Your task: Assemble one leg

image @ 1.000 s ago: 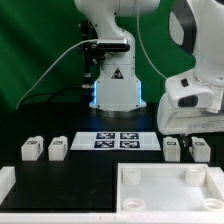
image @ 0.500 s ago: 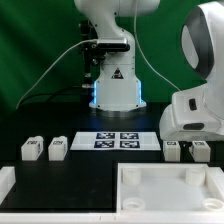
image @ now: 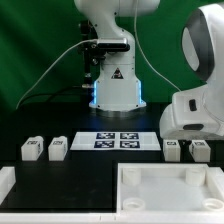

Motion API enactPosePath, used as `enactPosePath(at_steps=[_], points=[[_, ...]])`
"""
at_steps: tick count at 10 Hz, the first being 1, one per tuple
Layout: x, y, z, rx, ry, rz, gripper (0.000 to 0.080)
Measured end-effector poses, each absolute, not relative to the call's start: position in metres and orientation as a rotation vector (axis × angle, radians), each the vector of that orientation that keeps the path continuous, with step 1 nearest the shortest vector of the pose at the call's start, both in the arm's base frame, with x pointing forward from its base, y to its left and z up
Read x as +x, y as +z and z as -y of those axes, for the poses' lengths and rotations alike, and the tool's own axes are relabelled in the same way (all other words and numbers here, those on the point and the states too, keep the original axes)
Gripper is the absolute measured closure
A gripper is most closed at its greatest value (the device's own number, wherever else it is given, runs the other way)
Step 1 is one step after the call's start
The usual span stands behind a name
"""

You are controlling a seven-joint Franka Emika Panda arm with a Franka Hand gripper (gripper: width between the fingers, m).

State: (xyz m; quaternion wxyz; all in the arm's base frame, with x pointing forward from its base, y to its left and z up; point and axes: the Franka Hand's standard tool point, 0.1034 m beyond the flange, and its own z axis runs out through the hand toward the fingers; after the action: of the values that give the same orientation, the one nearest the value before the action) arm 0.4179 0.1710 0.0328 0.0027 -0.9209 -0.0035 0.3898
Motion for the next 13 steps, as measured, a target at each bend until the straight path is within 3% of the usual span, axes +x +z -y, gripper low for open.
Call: enactPosePath(at_steps=[4, 8, 9, 10, 11, 12, 13], points=[[0.398, 0.011, -0.171, -2.886, 1.243, 0.012, 0.015], [0.399, 0.011, -0.177, -2.889, 1.237, 0.028, 0.015], [0.399, 0.011, -0.176, -2.889, 1.237, 0.028, 0.0289], [0.399, 0.011, -0.176, -2.889, 1.237, 0.028, 0.0289], [0.399, 0.011, -0.176, -2.889, 1.237, 0.029, 0.0439], [0.399, 0.011, -0.176, -2.889, 1.237, 0.029, 0.0509], [0.399, 0.011, -0.176, -2.889, 1.237, 0.029, 0.0509]])
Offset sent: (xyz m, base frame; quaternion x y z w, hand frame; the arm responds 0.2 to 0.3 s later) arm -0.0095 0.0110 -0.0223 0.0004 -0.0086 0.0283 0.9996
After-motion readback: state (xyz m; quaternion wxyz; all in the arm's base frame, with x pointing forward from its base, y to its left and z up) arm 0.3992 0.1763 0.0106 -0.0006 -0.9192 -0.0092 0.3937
